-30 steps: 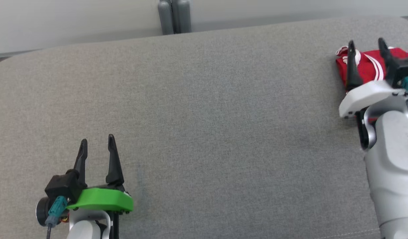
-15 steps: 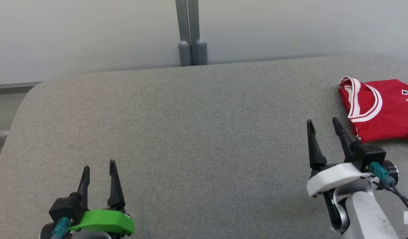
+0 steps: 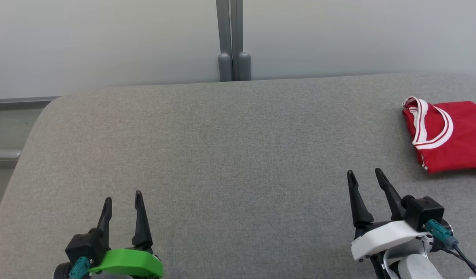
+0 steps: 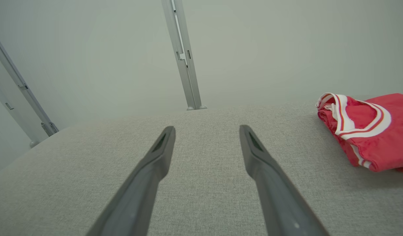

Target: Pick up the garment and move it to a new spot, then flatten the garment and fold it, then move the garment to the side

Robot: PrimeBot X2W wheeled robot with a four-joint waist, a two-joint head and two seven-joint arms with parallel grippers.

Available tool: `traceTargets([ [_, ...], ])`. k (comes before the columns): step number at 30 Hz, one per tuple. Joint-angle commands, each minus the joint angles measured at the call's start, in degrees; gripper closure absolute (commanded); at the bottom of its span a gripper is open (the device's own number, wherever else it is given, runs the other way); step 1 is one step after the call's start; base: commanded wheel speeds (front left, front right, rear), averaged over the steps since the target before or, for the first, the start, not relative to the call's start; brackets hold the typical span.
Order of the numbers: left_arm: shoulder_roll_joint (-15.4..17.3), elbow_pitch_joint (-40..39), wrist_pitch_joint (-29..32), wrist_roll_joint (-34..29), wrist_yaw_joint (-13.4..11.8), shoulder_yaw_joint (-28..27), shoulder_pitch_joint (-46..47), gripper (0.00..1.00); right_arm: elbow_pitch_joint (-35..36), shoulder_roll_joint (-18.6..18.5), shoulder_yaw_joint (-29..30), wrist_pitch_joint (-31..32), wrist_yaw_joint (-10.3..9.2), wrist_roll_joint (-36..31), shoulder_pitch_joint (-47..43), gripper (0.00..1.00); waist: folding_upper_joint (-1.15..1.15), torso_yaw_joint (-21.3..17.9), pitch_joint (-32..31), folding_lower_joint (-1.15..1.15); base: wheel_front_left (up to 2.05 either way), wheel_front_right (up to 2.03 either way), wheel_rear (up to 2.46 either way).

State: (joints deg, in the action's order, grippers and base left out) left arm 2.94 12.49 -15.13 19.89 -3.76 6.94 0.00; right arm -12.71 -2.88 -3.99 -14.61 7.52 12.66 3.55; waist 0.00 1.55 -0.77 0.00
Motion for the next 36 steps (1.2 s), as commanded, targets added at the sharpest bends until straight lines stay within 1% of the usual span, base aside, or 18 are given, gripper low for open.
traceTargets([
  [1,0.0,0.1,0.0,-0.9,0.0,0.1,-0.4,0.00,0.0,-0.1,0.1,-0.2,-0.07,0.2,-0.8,0.00,0.00,-0.1,0.0,0.00,0.00,0.00,0.00],
  [11,0.1,1.2,0.0,-1.4,0.7,1.1,-0.8,0.00,-0.2,0.0,0.4,-0.5,-0.07,0.3,-1.1,0.00,0.00,-0.1,-0.7,0.00,0.00,0.00,0.00],
  [12,0.0,1.1,0.0,-1.3,0.3,1.1,-0.2,1.00,-0.1,0.0,0.3,-0.2,0.00,0.3,-0.5,1.00,0.00,-0.1,-0.7,0.00,0.00,0.00,0.00],
  [16,-0.1,3.0,0.1,-1.0,0.3,1.2,-0.9,1.00,-1.8,0.2,0.2,0.0,0.01,0.6,-1.6,1.00,0.00,-0.1,-0.7,0.00,0.00,0.00,0.00],
  [25,-0.1,2.9,2.8,8.0,1.7,-0.7,0.1,1.00,-1.7,0.0,1.3,2.4,0.01,10.6,-1.1,1.00,0.00,-0.2,-0.6,0.00,0.00,0.00,0.00],
  [36,-0.1,2.6,5.6,17.6,3.1,-2.6,1.1,1.00,-1.6,-0.2,2.4,5.0,0.00,21.1,-0.4,1.00,0.00,-0.3,-0.4,0.00,0.00,0.00,0.00],
])
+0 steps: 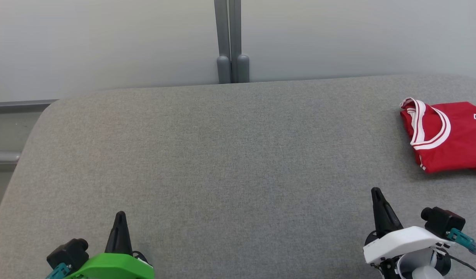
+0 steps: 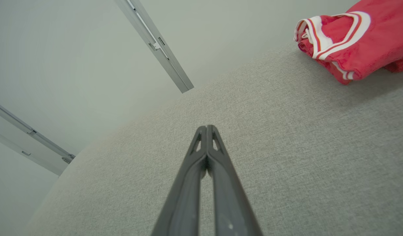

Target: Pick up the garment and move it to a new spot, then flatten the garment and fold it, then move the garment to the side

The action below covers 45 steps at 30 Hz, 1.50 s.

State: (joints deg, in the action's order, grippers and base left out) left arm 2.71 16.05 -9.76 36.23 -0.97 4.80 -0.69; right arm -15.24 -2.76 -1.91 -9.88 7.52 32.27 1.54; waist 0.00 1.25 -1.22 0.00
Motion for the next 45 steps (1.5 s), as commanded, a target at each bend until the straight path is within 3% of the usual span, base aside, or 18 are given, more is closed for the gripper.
traceTargets([
  [1,0.1,-1.0,0.5,2.2,0.5,-0.7,1.9,1.00,1.0,-0.4,0.4,0.5,0.00,2.5,1.7,1.00,0.00,0.0,0.0,0.00,0.00,0.00,0.00],
  [45,0.2,-1.7,9.0,31.1,4.9,-6.5,4.9,1.00,1.3,-0.7,4.3,8.7,-0.01,33.7,3.5,1.00,0.00,-0.5,0.6,0.00,0.00,0.00,0.00],
])
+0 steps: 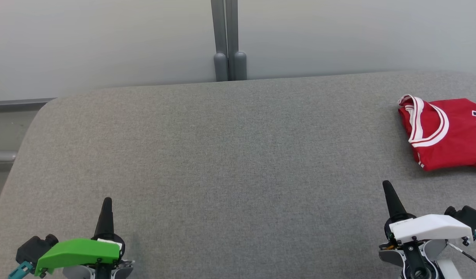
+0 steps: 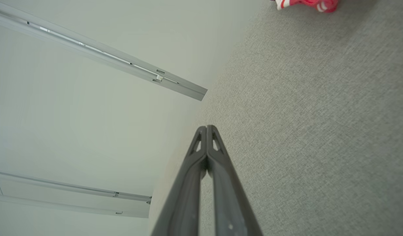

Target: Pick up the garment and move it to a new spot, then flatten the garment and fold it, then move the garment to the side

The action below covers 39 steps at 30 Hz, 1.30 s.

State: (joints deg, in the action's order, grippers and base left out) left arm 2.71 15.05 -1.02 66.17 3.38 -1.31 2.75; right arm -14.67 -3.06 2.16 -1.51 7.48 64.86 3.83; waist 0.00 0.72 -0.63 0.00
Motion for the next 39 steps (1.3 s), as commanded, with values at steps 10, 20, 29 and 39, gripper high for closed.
traceTargets([
  [10,0.2,-0.8,1.8,6.2,1.3,-1.4,2.0,1.00,0.8,-0.4,1.0,1.8,0.04,6.6,1.6,1.00,0.00,-0.1,0.1,0.00,0.00,0.00,0.00],
  [20,0.2,-0.9,3.1,10.9,2.0,-2.3,2.4,1.00,0.8,-0.4,1.7,3.2,0.03,11.6,1.8,1.00,0.00,-0.2,0.3,0.00,0.00,0.00,0.00],
  [29,0.3,-0.9,4.3,14.8,2.6,-3.1,2.8,1.00,0.8,-0.3,2.3,4.4,0.03,15.6,2.0,1.00,0.00,-0.3,0.4,0.00,0.00,0.00,0.00],
  [39,0.3,-1.0,5.5,18.7,3.2,-3.9,3.2,1.00,0.8,-0.3,2.9,5.5,0.03,19.8,2.3,1.00,0.00,-0.5,0.5,0.00,0.00,0.00,0.00],
])
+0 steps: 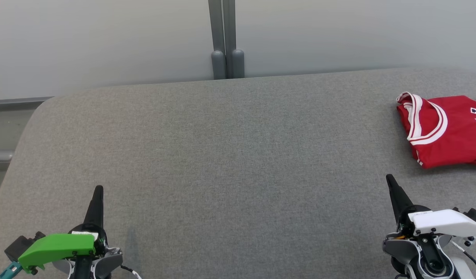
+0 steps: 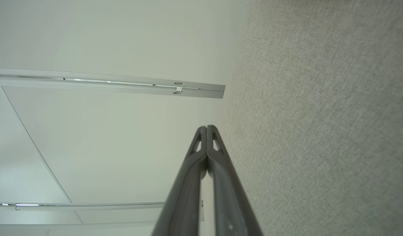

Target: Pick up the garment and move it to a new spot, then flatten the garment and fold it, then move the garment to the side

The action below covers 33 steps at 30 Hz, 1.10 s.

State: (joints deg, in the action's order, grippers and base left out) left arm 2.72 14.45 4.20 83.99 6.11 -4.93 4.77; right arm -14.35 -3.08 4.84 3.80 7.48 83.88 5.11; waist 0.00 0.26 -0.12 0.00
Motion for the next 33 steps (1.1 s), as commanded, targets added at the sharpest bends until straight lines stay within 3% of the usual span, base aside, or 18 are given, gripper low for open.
traceTargets([
  [1,0.3,-0.4,0.4,1.2,0.5,-0.3,1.3,1.00,0.5,-0.3,0.3,0.3,0.03,1.2,1.0,1.00,0.00,0.0,0.0,0.00,0.00,0.00,0.00],
  [22,0.3,-0.5,2.5,8.6,1.6,-1.8,1.9,1.00,0.5,-0.2,1.4,2.6,0.03,9.1,1.4,1.00,0.00,-0.3,0.3,0.00,0.00,0.00,0.00],
  [33,0.3,-0.4,2.5,8.5,1.6,-1.8,1.8,1.00,0.5,-0.2,1.5,2.7,0.03,8.9,1.3,1.00,0.00,-0.3,0.3,0.00,0.00,0.00,0.00],
])
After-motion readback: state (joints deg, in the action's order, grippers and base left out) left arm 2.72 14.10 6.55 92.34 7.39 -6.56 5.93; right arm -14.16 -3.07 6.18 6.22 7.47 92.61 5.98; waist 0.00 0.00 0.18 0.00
